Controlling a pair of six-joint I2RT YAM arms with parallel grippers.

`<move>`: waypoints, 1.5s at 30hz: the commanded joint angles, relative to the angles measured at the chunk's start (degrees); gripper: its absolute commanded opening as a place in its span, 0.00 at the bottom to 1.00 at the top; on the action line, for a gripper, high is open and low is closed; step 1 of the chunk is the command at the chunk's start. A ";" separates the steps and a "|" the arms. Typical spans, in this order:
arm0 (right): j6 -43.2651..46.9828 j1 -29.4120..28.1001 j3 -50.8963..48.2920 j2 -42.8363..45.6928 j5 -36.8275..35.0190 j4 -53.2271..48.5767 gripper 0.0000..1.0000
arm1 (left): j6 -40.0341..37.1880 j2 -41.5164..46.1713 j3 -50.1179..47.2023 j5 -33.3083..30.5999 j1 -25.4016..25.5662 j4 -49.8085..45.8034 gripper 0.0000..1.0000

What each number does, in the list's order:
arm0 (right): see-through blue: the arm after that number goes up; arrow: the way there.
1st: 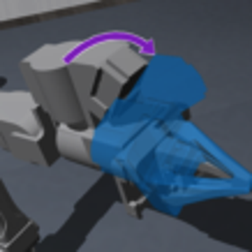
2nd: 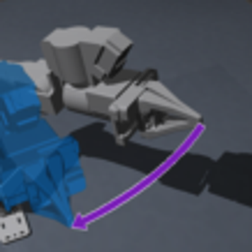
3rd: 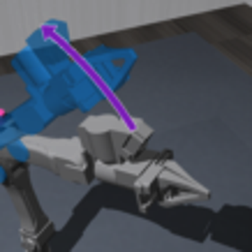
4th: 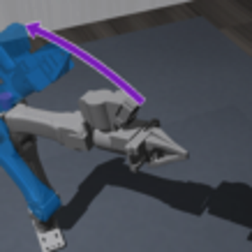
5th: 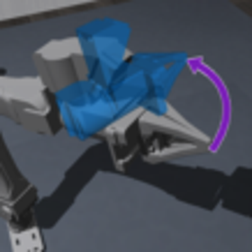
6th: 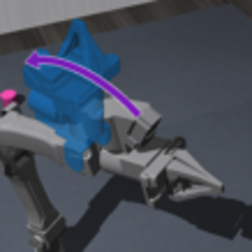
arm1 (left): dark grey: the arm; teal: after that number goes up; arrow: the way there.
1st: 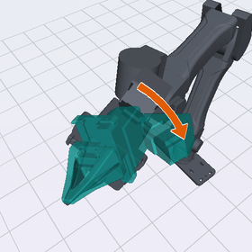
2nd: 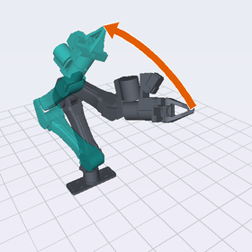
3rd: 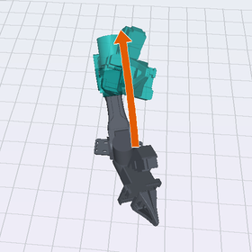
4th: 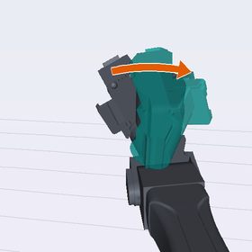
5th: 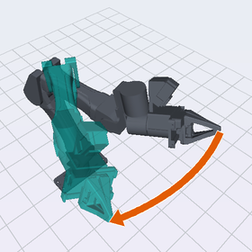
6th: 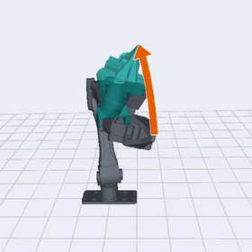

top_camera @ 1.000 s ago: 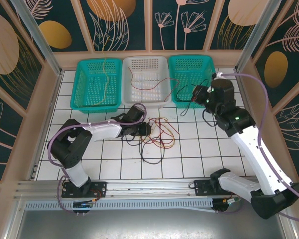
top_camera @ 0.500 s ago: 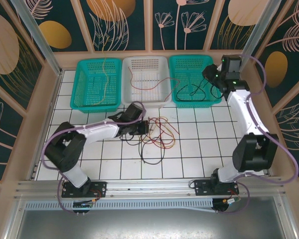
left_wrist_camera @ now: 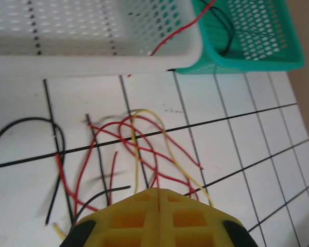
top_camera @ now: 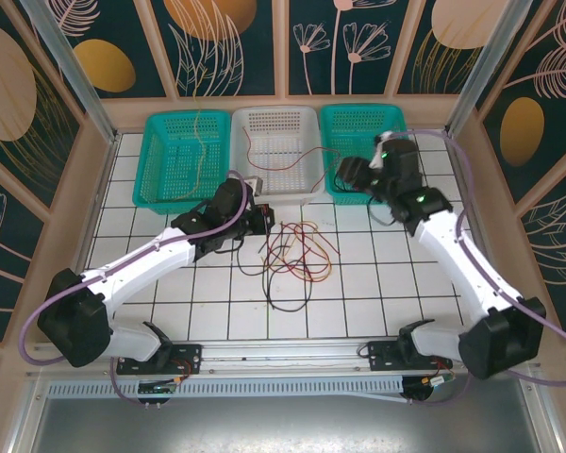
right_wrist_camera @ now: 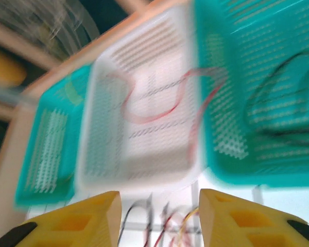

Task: Untangle the cables

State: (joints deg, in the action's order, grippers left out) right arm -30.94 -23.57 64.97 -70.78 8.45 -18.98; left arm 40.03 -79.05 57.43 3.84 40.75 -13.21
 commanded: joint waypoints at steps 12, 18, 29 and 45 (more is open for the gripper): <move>-8.26 -23.63 2.93 -27.74 -6.71 0.43 0.41 | 6.36 9.77 -12.25 -3.82 -6.62 -3.84 0.12; -6.69 -23.64 5.27 -34.58 -5.11 0.75 0.47 | 6.21 10.66 -13.74 -2.71 -7.18 -3.08 0.13; -6.43 -22.99 9.05 -41.53 -7.50 -3.19 0.44 | 5.78 9.83 -13.64 -0.76 -7.27 -0.51 0.13; -6.12 -23.60 9.98 -40.69 -8.36 -4.34 0.00 | 5.17 10.06 -14.45 1.24 -7.27 2.41 0.19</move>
State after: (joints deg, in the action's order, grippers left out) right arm -37.71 -47.03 74.87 -113.97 1.32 -21.43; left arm 45.54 -68.84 44.01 3.60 34.00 -12.80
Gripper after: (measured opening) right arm 0.046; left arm 0.181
